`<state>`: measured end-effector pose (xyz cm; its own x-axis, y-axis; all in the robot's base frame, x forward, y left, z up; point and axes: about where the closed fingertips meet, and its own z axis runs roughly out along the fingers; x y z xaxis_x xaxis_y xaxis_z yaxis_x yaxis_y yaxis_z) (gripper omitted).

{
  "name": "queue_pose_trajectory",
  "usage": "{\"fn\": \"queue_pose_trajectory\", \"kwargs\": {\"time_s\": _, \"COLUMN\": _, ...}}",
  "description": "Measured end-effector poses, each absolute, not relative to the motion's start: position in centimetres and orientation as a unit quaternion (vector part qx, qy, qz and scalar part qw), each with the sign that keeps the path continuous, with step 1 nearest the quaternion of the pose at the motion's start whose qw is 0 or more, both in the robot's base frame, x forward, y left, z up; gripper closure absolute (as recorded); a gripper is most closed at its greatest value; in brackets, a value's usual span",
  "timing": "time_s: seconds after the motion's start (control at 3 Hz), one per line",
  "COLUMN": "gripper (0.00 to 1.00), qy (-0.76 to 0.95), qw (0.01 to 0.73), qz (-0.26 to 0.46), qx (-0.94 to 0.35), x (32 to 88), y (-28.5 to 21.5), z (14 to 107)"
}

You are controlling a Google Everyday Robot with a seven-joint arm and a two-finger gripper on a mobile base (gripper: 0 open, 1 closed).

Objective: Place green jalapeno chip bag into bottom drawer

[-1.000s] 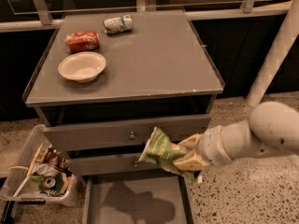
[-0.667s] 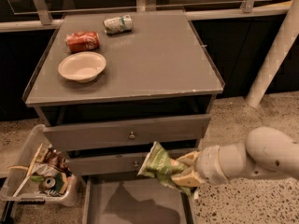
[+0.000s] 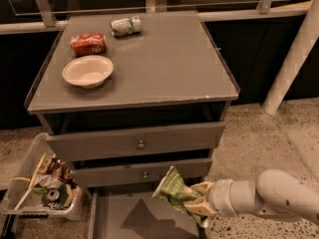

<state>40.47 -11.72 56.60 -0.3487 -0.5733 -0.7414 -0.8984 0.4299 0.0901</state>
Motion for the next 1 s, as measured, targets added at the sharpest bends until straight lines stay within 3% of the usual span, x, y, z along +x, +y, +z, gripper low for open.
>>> {"fn": "queue_pose_trajectory", "kwargs": {"time_s": 0.33, "gripper": 1.00, "qy": 0.795, "qw": 0.344, "qz": 0.223, "qx": -0.447, "x": 43.3, "y": -12.5, "z": 55.2}}
{"fn": "queue_pose_trajectory", "kwargs": {"time_s": 1.0, "gripper": 1.00, "qy": 0.796, "qw": 0.339, "qz": 0.211, "qx": -0.454, "x": 43.8, "y": -12.2, "z": 54.2}}
